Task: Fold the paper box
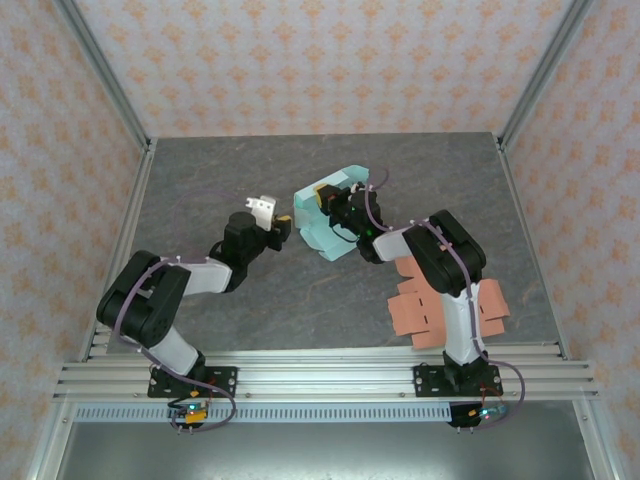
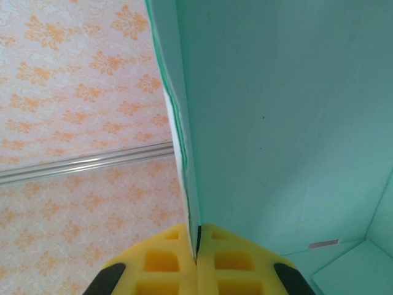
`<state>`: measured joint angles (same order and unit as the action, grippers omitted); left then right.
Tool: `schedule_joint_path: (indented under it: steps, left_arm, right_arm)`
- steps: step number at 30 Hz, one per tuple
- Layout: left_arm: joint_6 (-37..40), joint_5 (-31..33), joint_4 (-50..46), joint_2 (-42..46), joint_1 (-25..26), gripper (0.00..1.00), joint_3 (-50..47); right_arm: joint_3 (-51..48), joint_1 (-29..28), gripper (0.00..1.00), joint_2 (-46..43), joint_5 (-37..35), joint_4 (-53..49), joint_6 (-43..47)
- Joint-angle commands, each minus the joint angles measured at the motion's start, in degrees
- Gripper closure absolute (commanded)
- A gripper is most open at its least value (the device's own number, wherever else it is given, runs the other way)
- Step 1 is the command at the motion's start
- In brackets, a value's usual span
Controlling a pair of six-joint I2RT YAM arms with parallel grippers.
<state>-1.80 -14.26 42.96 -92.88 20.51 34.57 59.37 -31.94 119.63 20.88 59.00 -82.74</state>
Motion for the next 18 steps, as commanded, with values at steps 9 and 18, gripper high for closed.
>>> schedule_joint_path:
  steps: [9, 18]
  left_arm:
    - [1.82, -5.58, 0.50, -6.23, 2.89, 0.62, 7.36]
    - [1.84, -3.08, -0.08, -5.45, 3.69, 0.63, 6.58]
  right_arm:
    - [-1.36, 0.27, 0.96, -0.54, 0.87, 2.09, -0.01]
    - [-1.80, 1.00, 0.96, -1.26, 1.86, 1.52, -0.04]
